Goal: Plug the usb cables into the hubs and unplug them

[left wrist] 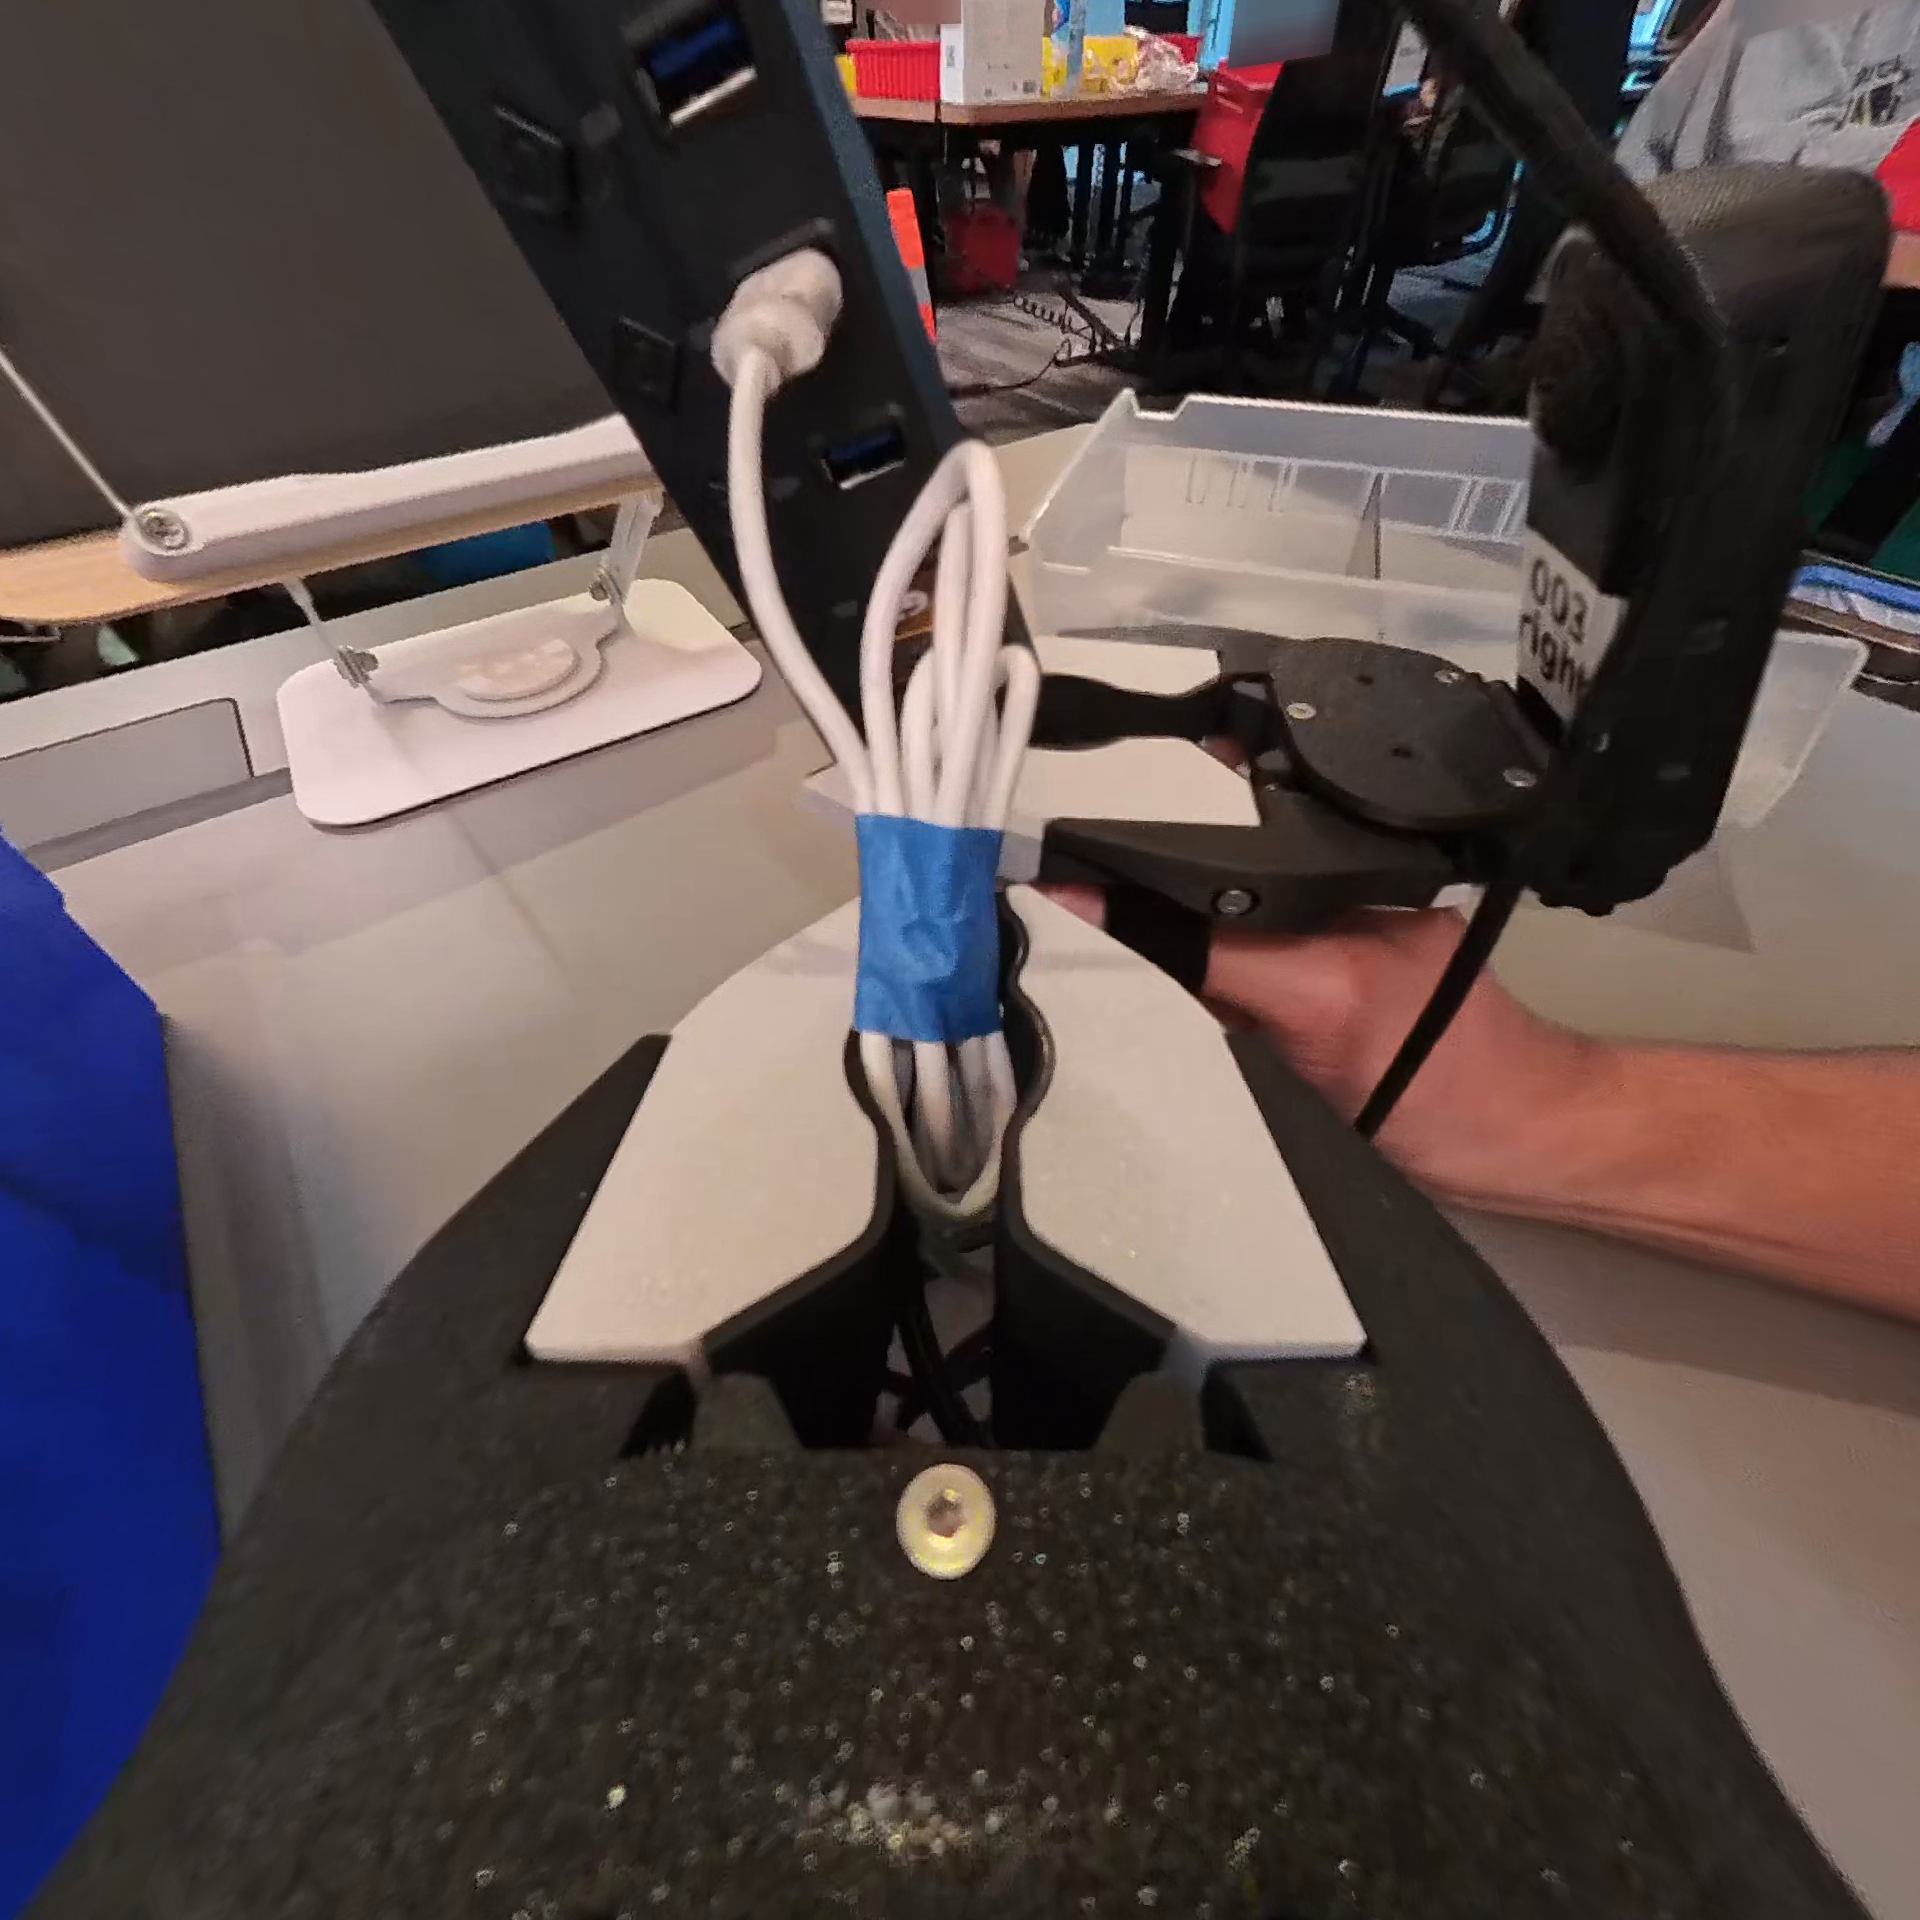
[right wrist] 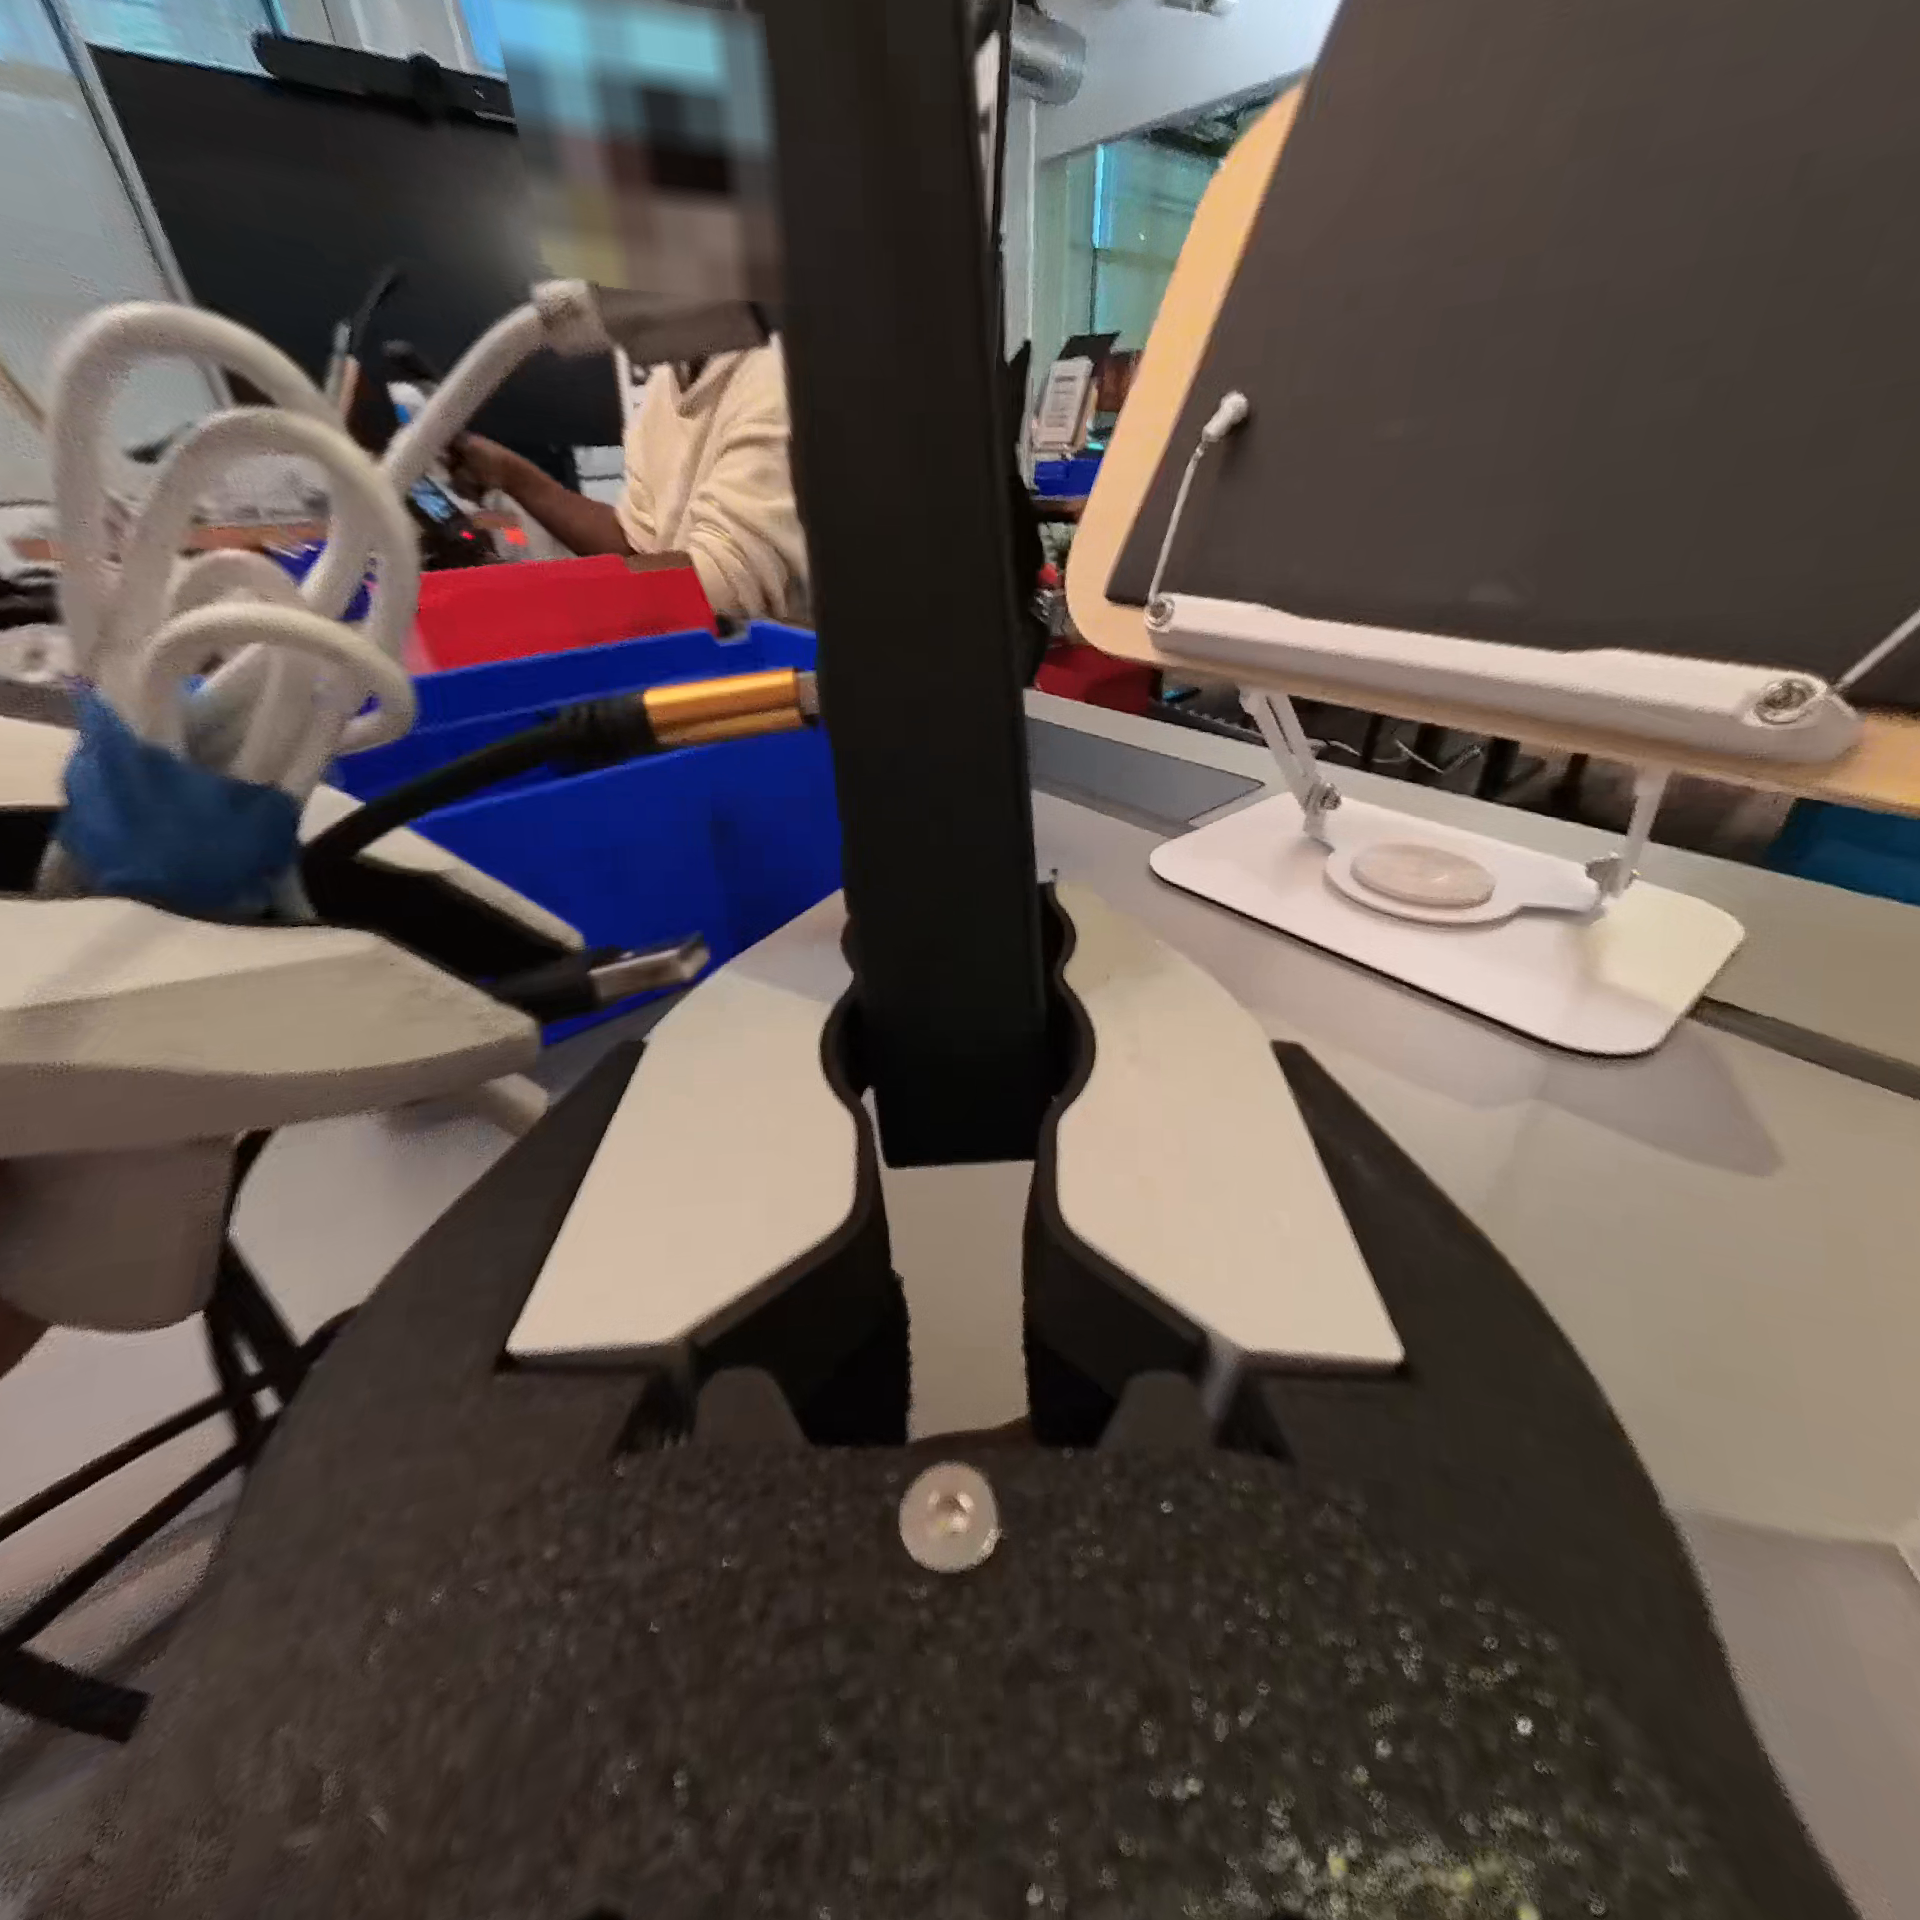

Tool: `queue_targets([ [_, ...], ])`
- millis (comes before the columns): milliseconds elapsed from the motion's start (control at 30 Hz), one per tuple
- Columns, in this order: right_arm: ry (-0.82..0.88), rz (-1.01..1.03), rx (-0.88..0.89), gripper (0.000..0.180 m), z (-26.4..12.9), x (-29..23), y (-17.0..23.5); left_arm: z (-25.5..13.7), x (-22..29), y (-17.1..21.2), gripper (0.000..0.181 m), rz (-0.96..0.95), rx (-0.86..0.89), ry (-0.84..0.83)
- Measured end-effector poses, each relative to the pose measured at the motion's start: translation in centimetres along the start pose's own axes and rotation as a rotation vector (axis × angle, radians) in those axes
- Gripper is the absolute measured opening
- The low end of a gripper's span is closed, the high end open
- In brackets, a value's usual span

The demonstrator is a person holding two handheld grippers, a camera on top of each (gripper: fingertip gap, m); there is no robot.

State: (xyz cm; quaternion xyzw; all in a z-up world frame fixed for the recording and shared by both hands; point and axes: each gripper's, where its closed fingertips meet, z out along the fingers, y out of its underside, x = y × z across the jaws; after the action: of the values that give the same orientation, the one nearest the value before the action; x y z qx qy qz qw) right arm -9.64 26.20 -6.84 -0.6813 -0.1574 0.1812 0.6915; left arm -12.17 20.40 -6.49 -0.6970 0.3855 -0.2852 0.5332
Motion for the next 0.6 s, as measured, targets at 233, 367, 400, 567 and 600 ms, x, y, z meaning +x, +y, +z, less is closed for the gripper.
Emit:
queue_targets([
  [233,-0.049,-0.003,0.051,0.027,-0.1,-0.3,-0.4,-1.0,0.1,-2.0,0.032,0.122,0.007,0.02],
  [367,-0.096,-0.095,0.093,0.027,-0.3,-2.1,-1.1,-1.1,0.4,-2.5,0.029,0.078,-0.003,0.055],
  [400,-0.105,-0.112,0.098,0.027,-0.3,-2.6,-1.2,-1.1,0.2,-2.6,0.028,0.069,0.007,0.047],
  [567,-0.121,-0.108,0.077,0.027,-0.1,-3.4,-0.8,-1.5,-0.1,-3.3,0.024,0.032,0.069,0.007],
  [600,-0.116,-0.111,0.076,0.027,-0.1,-3.5,-0.8,-1.5,-0.3,-3.3,0.021,0.022,0.073,0.001],
])
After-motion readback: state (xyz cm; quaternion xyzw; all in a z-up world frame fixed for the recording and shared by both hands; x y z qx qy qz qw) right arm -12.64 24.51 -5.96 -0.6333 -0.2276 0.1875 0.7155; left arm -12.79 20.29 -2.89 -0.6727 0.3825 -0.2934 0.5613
